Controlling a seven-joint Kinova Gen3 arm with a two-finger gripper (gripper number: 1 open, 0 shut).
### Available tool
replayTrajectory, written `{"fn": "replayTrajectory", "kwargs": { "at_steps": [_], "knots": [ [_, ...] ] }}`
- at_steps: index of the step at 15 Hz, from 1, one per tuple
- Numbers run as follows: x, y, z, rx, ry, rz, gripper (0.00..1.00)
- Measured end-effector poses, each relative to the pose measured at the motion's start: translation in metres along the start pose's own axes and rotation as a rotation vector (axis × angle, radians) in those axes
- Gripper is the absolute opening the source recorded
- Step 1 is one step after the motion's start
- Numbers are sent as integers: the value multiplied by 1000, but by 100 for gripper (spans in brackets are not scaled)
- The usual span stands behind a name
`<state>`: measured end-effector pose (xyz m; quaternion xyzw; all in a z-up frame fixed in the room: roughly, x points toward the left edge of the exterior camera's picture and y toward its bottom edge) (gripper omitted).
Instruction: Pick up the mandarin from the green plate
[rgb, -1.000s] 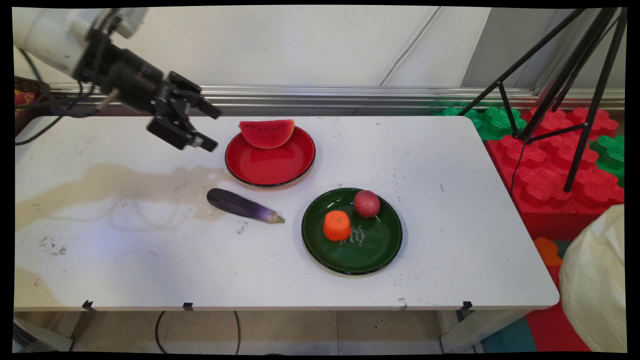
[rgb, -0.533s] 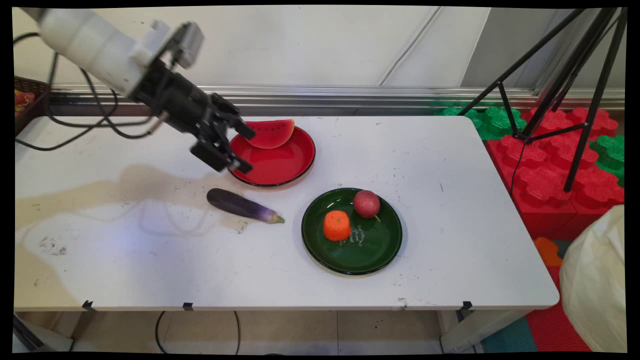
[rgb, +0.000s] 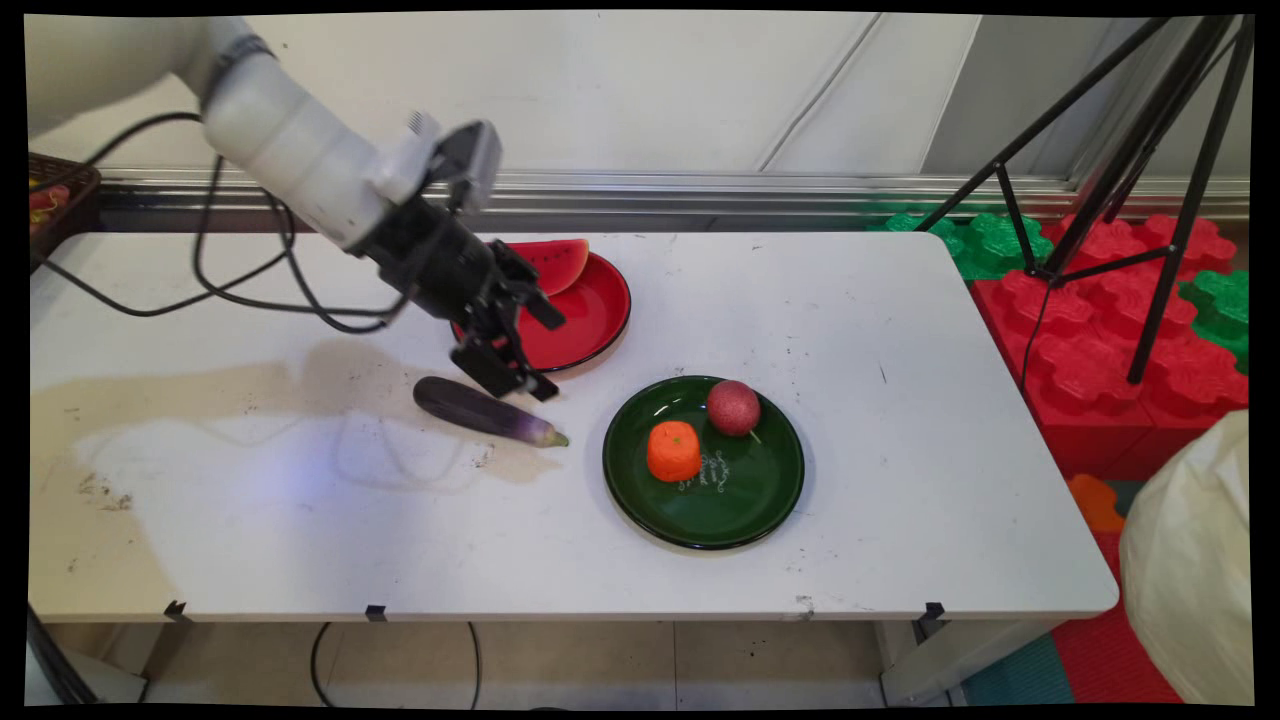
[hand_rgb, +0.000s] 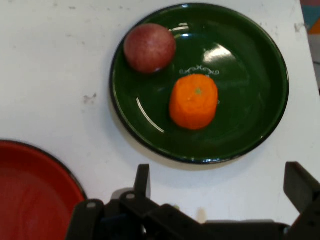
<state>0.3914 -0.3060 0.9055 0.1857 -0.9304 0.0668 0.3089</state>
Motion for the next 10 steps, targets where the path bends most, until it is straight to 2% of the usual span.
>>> {"fn": "replayTrajectory", "kwargs": {
  "at_steps": [6,10],
  "knots": [
    [19,3,57,-37,-57,41,100],
    [29,0,88,-46,-83,56,100]
  ]
}}
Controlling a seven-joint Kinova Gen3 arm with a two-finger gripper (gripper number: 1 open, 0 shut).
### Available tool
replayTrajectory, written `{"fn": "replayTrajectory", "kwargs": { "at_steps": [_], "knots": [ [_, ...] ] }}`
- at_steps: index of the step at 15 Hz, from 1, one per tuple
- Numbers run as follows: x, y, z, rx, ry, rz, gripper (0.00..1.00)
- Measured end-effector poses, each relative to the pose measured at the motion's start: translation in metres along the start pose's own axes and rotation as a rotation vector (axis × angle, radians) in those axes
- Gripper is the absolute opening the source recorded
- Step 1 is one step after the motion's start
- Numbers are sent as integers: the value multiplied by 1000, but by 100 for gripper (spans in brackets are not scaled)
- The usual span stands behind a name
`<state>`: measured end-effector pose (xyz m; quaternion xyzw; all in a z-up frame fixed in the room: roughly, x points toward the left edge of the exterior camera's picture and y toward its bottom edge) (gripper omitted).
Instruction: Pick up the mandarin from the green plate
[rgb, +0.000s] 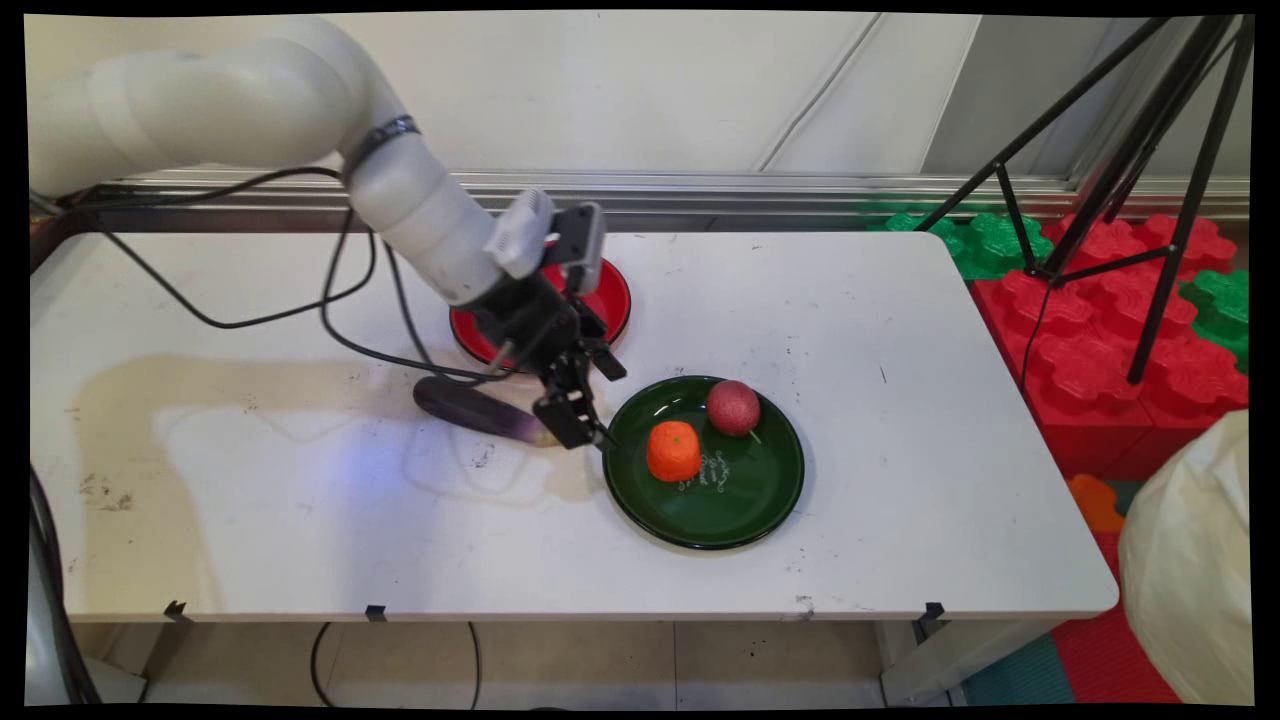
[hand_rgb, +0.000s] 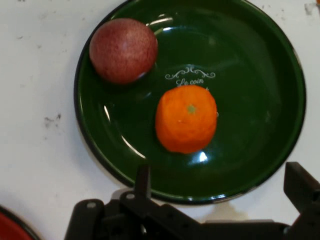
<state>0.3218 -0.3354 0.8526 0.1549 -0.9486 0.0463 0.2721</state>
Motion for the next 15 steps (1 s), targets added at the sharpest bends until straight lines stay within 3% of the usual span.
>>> {"fn": "replayTrajectory", "kwargs": {
  "at_steps": [7,15],
  "knots": [
    [17,-9,48,-18,-38,12,100],
    [24,-13,80,-35,-61,17,100]
  ]
}}
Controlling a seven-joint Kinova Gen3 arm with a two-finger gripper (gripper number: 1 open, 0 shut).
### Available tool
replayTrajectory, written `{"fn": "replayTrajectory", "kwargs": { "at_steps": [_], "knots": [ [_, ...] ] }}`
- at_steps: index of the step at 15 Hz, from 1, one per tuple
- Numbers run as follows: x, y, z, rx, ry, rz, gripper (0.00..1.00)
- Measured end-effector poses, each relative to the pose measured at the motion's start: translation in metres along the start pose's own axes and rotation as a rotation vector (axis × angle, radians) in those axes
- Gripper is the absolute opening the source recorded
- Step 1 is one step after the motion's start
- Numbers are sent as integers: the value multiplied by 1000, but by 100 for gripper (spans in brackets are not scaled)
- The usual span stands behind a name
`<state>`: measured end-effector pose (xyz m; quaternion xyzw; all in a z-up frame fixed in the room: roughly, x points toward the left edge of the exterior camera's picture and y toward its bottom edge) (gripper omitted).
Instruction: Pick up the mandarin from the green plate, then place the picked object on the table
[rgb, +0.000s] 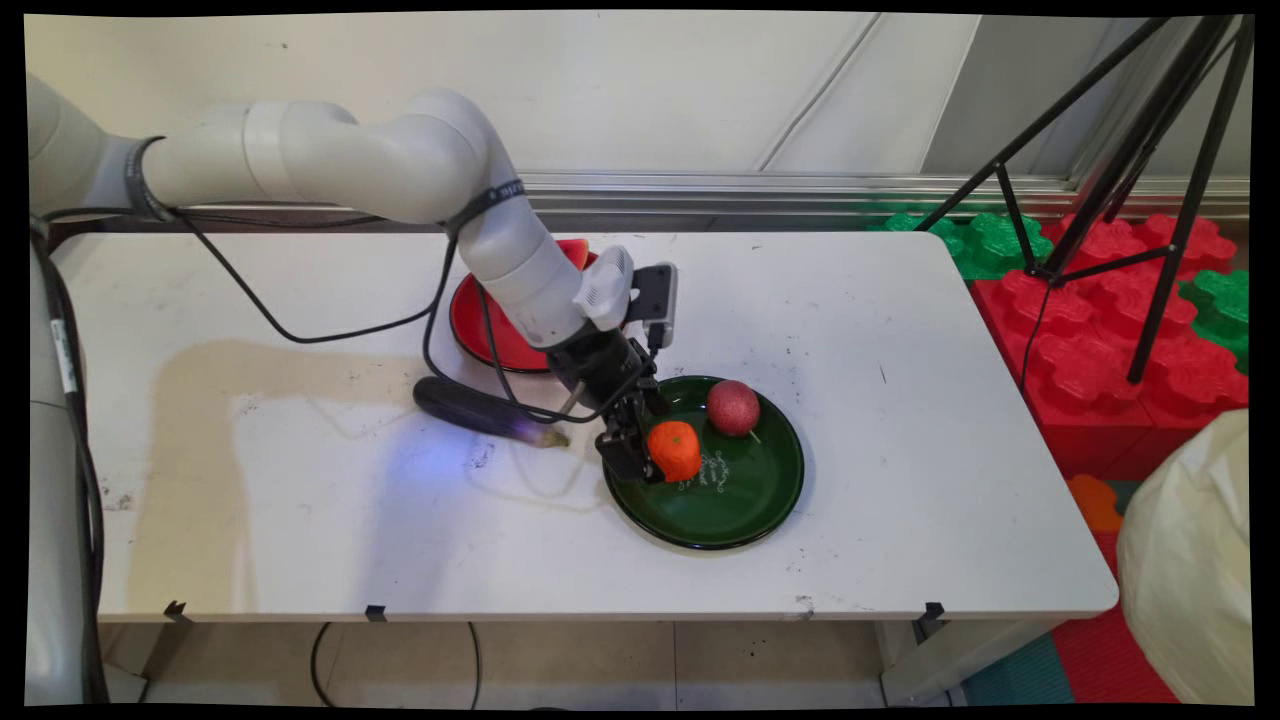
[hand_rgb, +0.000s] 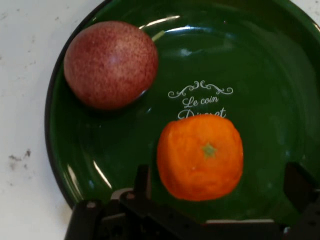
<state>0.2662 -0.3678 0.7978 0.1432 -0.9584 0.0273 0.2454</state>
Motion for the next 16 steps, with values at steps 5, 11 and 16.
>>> {"fn": "replayTrajectory", "kwargs": {
  "at_steps": [5,11,16],
  "knots": [
    [4,-3,14,-1,-9,6,100],
    [9,-5,23,1,-9,13,100],
    [11,-6,26,-4,-8,17,0]
  ]
}}
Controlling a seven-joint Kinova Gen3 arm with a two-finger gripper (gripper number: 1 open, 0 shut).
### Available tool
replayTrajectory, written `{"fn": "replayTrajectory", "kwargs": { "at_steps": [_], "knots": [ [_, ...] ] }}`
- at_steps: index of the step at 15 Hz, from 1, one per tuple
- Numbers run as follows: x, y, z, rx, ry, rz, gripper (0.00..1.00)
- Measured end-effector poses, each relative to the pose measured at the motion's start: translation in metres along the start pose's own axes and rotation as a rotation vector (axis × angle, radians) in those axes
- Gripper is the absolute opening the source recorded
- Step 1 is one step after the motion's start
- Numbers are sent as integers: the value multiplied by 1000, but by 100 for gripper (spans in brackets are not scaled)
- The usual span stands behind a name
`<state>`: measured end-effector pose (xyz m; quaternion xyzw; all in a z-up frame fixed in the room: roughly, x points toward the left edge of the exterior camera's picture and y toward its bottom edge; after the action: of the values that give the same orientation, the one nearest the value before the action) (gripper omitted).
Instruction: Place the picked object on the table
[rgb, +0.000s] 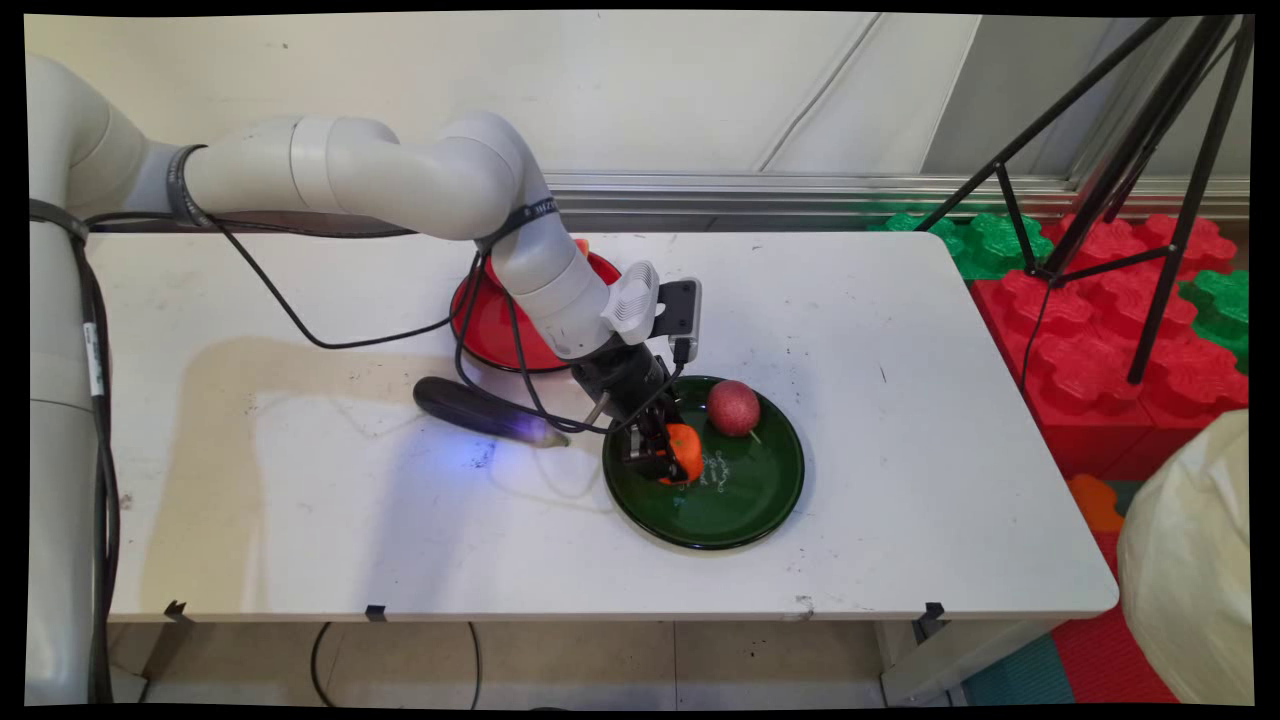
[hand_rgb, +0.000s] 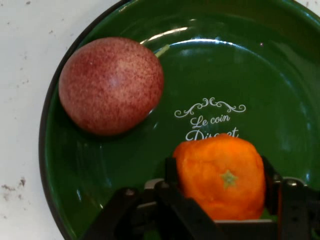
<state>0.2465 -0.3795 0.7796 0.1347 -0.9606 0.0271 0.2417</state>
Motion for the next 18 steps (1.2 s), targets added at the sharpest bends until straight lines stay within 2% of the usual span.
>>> {"fn": "replayTrajectory", "kwargs": {
  "at_steps": [10,18],
  "knots": [
    [3,-1,-5,5,7,11,0],
    [0,8,-40,24,48,4,0]
  ]
}}
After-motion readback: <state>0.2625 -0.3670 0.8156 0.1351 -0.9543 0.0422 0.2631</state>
